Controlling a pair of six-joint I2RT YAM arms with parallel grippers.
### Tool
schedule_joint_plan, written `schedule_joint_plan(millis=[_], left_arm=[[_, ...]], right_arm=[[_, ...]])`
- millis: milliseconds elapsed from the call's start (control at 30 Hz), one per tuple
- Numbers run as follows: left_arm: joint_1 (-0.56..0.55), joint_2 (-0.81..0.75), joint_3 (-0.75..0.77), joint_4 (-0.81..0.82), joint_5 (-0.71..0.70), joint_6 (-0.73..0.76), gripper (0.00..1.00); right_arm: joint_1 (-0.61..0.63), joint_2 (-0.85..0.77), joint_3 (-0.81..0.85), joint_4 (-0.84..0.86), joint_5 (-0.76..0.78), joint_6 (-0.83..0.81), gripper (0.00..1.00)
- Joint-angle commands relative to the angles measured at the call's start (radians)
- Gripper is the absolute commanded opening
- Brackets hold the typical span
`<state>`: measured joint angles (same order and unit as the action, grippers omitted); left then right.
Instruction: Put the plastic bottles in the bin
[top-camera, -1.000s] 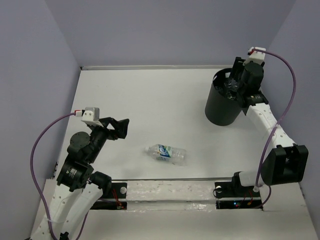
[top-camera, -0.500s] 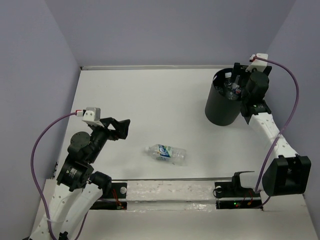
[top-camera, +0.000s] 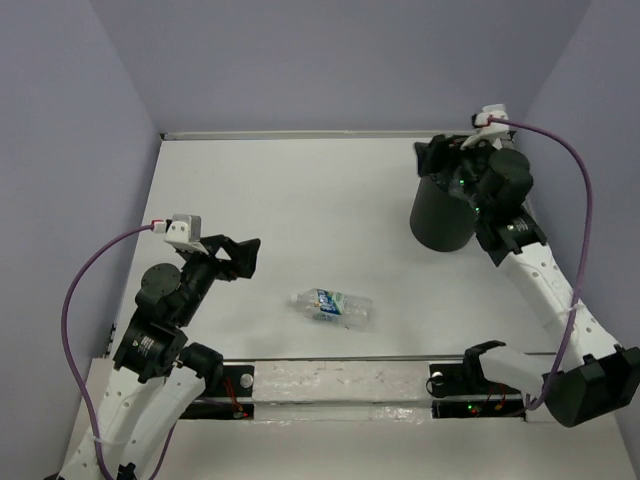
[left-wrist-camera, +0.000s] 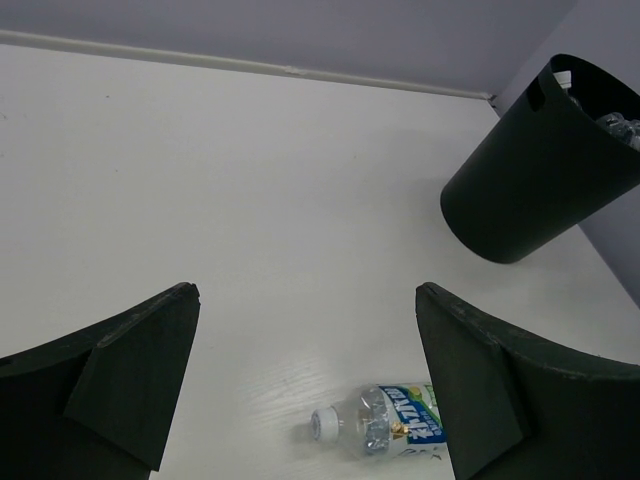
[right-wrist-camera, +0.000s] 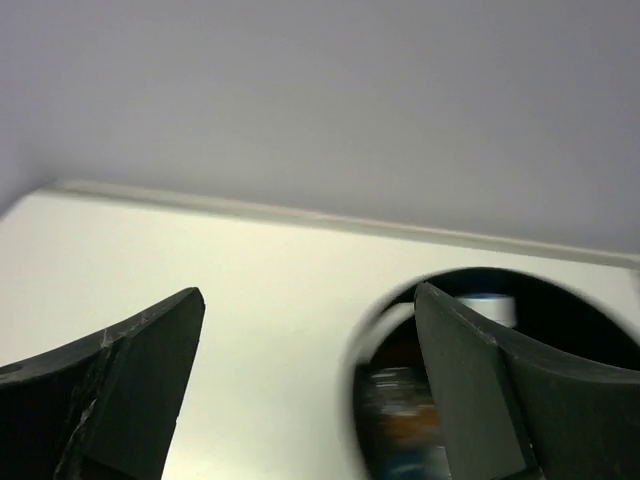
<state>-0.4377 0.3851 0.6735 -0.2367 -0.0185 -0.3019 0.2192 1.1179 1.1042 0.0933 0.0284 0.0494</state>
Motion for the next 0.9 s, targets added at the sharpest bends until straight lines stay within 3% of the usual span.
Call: schedule_joint_plan(millis=[0, 67, 300, 633, 767, 867], left_arm=[[-0.006, 0.006, 0.027, 0.025, -0.046, 0.004, 0.99], [-0.006, -0.002, 0.04, 0.016, -0.07, 0.007, 0.99], [-0.006, -0.006, 0.043, 0.02, -0.15, 0.03, 0.99], [-0.004, 0.0, 0.035, 0.013, -0.135, 0.033, 0.99], [-0.004, 0.0, 0.035, 0.014, -0.129, 0.033, 0.99], [-0.004, -0.006, 0.034, 0.013, -0.13, 0.033, 0.99]], right_arm=[[0.297, 0.037, 0.017, -0.254, -0.316, 0.029, 0.92], [0.475, 0.088, -0.012, -0.282, -0.314, -0.005, 0.96], [0.794, 0.351, -0.011, -0.398, -0.245, -0.106, 1.0], [0.829, 0.65, 0.092, -0.501, -0.193, -0.146, 0.99], [0.838, 0.701, 0.137, -0.506, -0.154, -0.143, 0.87], [0.847, 0.706, 0.177, -0.506, -0.124, -0.144, 0.71]])
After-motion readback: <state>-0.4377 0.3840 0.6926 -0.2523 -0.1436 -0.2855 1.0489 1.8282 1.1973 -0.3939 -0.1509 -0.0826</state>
